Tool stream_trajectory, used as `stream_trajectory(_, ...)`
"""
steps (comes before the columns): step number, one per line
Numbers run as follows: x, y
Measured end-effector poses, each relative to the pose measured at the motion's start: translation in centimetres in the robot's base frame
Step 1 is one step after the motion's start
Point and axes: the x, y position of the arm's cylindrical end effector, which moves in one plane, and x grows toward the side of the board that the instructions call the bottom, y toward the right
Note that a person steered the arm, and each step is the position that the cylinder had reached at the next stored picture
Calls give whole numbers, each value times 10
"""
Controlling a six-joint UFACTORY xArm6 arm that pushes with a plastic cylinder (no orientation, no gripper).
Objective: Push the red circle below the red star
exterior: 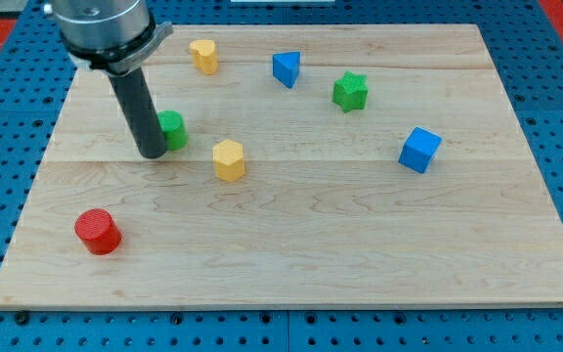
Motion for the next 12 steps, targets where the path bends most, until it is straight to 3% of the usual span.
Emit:
stream_trajectory(1, -13, -6)
stream_trajectory(2, 102, 5)
stream_trajectory(3, 173, 20)
stream_trajectory(4, 159, -44)
stream_trajectory(5, 138, -34)
stream_trajectory(7, 43, -50)
stream_trajectory(9, -92, -60)
stream_trajectory(11, -50, -89)
stream_trajectory(12, -104, -94)
